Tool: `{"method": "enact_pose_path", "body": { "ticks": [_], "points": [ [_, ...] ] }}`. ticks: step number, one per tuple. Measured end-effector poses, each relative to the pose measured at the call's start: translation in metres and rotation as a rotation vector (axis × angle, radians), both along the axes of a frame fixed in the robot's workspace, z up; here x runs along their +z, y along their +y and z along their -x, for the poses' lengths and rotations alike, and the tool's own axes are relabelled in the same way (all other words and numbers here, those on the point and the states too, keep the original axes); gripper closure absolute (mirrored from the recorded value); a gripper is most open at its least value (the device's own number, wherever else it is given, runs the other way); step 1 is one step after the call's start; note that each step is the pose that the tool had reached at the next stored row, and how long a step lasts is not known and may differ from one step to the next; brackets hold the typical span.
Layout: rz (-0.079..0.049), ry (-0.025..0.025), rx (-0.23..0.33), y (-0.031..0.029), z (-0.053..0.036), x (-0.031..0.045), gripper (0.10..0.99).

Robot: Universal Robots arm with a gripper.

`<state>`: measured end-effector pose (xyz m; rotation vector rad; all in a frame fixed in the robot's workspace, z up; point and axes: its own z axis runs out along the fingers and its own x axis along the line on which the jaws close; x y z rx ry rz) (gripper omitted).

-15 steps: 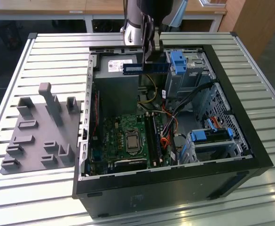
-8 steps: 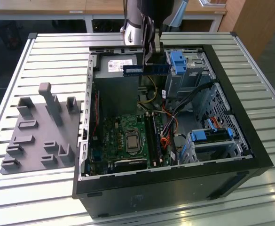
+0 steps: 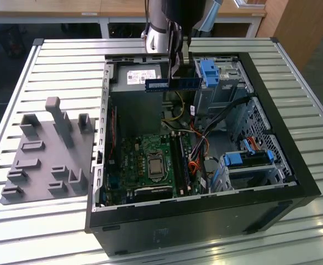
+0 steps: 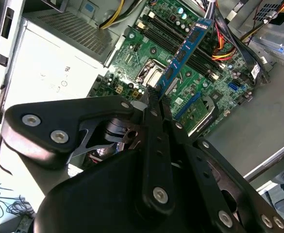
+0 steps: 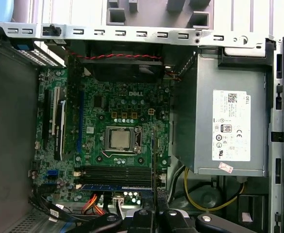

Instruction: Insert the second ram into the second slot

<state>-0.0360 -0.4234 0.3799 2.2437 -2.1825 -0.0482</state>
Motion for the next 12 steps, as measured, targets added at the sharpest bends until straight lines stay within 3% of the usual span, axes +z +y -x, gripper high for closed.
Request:
{"method": "enact_pose_path", "body": {
  "ticks": [12],
  "points": [
    [0.000,-0.0005,0.000,-0.0067,0.0001,-0.0001,0.949]
  ]
}}
